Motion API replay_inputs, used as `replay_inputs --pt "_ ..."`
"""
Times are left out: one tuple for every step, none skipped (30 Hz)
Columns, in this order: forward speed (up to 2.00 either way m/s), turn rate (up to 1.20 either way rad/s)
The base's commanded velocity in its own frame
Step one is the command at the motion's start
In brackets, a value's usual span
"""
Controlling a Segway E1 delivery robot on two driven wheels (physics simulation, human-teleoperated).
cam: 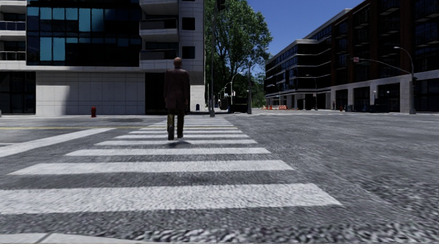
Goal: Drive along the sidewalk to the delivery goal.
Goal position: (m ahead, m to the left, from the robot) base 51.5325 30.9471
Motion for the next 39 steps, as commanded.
replay_inputs --pt "1.29 0.11" --pt "1.3 0.13" --pt "1.33 0.16" --pt "1.36 0.16" --pt "1.36 0.16" --pt "1.36 0.16" --pt "1.37 0.18" --pt "1.4 0.24" --pt "1.4 0.24" --pt "1.42 0.26" --pt "1.44 0.27" --pt "1.45 0.27" --pt "1.45 0.27" --pt "1.45 0.27" --pt "1.45 0.27" --pt "1.45 0.27" --pt "1.46 0.27" --pt "1.47 0.3" --pt "1.53 0.33" --pt "1.53 0.33" --pt "1.53 0.33" --pt "1.53 0.32" --pt "1.53 0.32" --pt "1.54 0.22" --pt "1.54 0.16" --pt "1.54 0.16" --pt "1.54 0.13" --pt "1.54 0.13" --pt "1.54 0.13" --pt "1.54 0.13" --pt "1.54 0.13" --pt "1.54 0.13" --pt "1.54 0.13" --pt "1.54 0.13" --pt "1.54 0.13" --pt "1.54 0.12" --pt "1.54 0.12" --pt "1.54 0.07" --pt "1.54 0.0"
